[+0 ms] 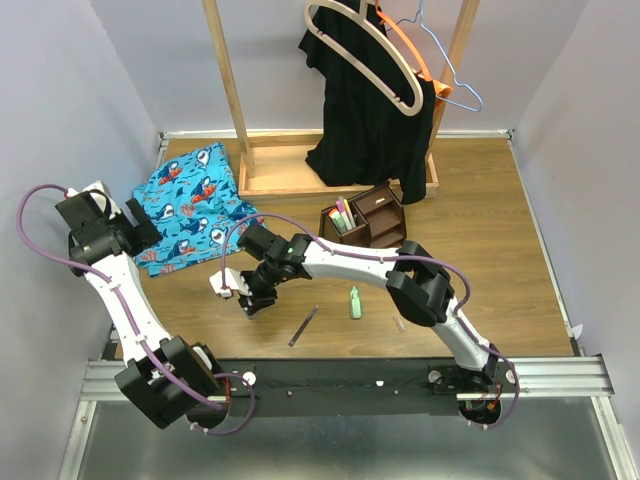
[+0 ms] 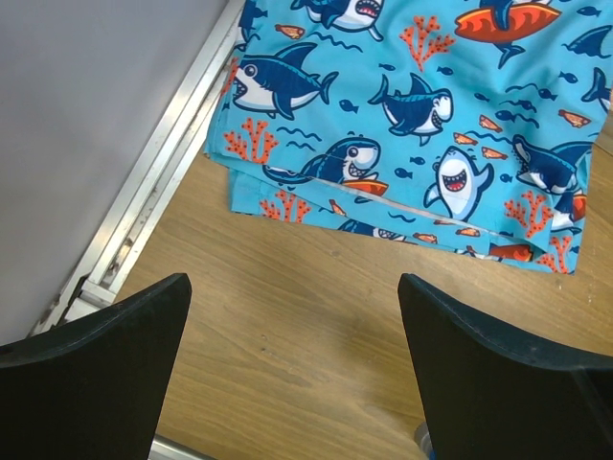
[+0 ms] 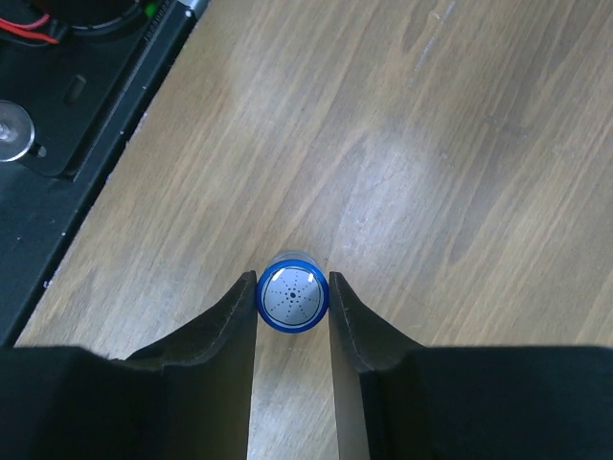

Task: Sort the stationery into containers
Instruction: Pick up the stationery from the center of the board, then place the stationery at the center of the board.

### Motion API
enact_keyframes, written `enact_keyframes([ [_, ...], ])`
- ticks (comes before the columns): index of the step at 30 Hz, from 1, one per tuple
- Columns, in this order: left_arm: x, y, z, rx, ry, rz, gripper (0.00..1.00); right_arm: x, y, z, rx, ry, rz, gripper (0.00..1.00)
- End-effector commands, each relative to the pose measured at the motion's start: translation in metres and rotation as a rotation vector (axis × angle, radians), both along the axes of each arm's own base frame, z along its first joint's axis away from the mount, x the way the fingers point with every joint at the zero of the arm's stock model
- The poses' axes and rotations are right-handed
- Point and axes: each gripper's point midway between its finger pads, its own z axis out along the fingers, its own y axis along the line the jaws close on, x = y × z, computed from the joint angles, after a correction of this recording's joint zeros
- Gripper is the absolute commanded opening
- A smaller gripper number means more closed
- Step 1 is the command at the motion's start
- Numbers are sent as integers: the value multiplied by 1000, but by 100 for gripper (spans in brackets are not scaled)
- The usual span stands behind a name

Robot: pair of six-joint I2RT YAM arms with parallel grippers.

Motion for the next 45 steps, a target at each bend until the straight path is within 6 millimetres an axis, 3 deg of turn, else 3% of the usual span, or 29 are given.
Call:
enact_keyframes([
  [1, 8, -12, 8, -31, -44, -82, 99, 8, 5, 14, 1, -46, -51, 19],
  [6, 35, -49, 23, -9, -94, -296, 98, 37, -23, 43, -17, -91, -187, 14],
  [7, 38, -56, 24, -4, -94, -326, 98, 47, -31, 62, 3, -105, -227, 14],
  [9, 42, -72, 23, 34, -76, -415, 98, 54, -56, 61, -42, -123, -276, 12],
  [10, 46, -90, 23, 39, -71, -482, 98, 60, -69, 75, -31, -134, -298, 11],
  [12, 48, -108, 20, 37, -62, -545, 98, 59, -97, 71, -79, -122, -329, 6],
  [13, 50, -123, 20, 32, -62, -590, 98, 67, -112, 87, -61, -126, -365, 3],
  [14, 51, -129, 17, 25, -56, -605, 98, 70, -124, 90, -68, -123, -383, 1],
  [15, 52, -133, 17, 17, -60, -609, 98, 68, -142, 80, -106, -101, -405, 1],
  [17, 55, -145, 15, 16, -57, -634, 98, 84, -174, 99, -82, -99, -498, 1],
  [20, 61, -154, 13, 11, -62, -650, 98, 98, -228, 94, -117, -76, -624, 1],
  [21, 64, -157, 15, 10, -67, -659, 98, 97, -244, 114, -71, -97, -657, 1],
  [22, 64, -158, 15, 9, -66, -663, 98, 96, -268, 99, -106, -76, -699, 1],
  [24, 66, -162, 13, 1, -59, -676, 98, 85, -293, 113, -61, -105, -737, 1],
  [25, 66, -164, 12, -1, -57, -682, 98, 77, -311, 101, -81, -96, -762, 1],
  [27, 66, -172, 10, 1, -70, -721, 98, 64, -328, 94, -81, -104, -778, 1],
  [28, 65, -176, 10, 9, -83, -745, 98, 56, -337, 107, -28, -150, -777, 1],
  [29, 63, -180, 14, 39, -112, -784, 99, 44, -346, 90, -54, -137, -765, 1],
  [32, 62, -194, 12, 85, -152, -875, 99, 23, -357, 91, -11, -157, -742, 1],
  [33, 62, -197, 9, 83, -144, -884, 99, 14, -361, 81, -36, -131, -734, 1],
  [43, 80, -220, 10, 48, -127, -930, 99, -9, -394, 48, -174, -147, -736, 1],
  [45, 82, -220, 8, 50, -114, -933, 99, -9, -399, 49, -173, -169, -737, 1],
])
